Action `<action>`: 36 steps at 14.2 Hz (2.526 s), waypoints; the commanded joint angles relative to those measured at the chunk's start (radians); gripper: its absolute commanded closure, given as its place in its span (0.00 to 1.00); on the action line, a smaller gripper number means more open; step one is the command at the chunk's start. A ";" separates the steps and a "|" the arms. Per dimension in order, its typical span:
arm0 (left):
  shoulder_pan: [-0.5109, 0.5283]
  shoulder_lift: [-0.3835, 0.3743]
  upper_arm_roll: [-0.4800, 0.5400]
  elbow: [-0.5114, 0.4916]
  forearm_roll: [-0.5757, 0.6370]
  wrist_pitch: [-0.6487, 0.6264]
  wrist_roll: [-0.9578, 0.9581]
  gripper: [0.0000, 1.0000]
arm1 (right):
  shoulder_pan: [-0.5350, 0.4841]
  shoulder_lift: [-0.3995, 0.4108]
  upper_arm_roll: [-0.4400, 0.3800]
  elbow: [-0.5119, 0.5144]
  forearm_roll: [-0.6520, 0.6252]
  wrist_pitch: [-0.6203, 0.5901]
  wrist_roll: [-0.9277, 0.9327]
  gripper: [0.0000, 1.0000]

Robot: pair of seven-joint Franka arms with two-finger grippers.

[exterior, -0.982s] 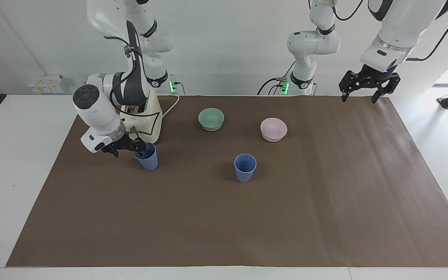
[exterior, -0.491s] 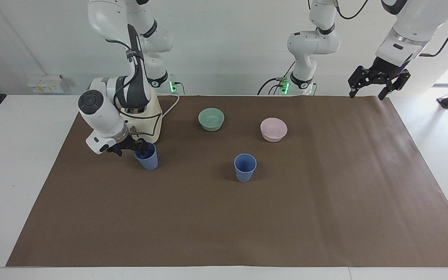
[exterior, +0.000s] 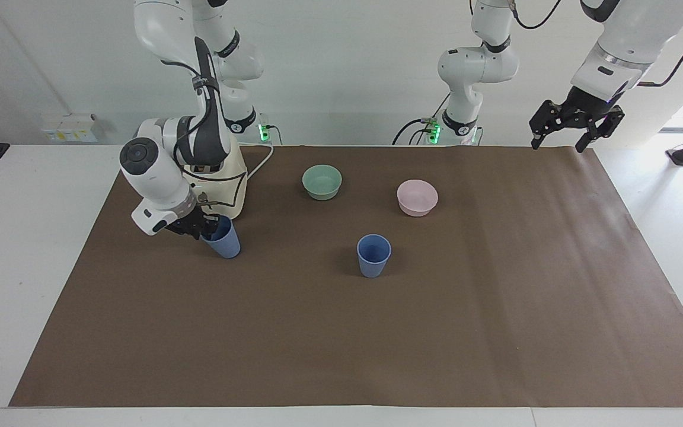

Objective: Stack blue cups with both arms
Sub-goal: 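Grasp the other blue cup with the right gripper, then carry the blue cup with the right gripper over the placed cup, then lower the blue cup into the placed cup and open the right gripper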

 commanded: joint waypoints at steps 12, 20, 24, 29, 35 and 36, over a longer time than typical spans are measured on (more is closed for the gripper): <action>0.006 -0.021 -0.011 -0.025 -0.009 -0.010 -0.105 0.00 | 0.267 0.029 0.021 0.325 0.062 -0.041 0.376 1.00; 0.017 -0.019 -0.007 -0.024 -0.009 -0.008 -0.101 0.00 | 0.444 0.061 0.039 0.426 0.100 -0.023 0.467 1.00; 0.014 -0.019 -0.007 -0.024 -0.009 -0.008 -0.102 0.00 | 0.473 0.066 0.039 0.429 0.157 0.031 0.457 1.00; 0.017 -0.019 -0.007 -0.024 -0.009 -0.008 -0.102 0.00 | 0.481 0.115 0.055 0.440 0.173 0.057 0.457 1.00; 0.015 -0.019 -0.007 -0.024 -0.009 -0.008 -0.102 0.00 | 0.479 0.152 0.053 0.428 0.162 0.059 0.453 1.00; 0.015 -0.019 -0.007 -0.024 -0.009 -0.008 -0.102 0.00 | 0.479 0.158 0.053 0.428 0.162 0.060 0.451 1.00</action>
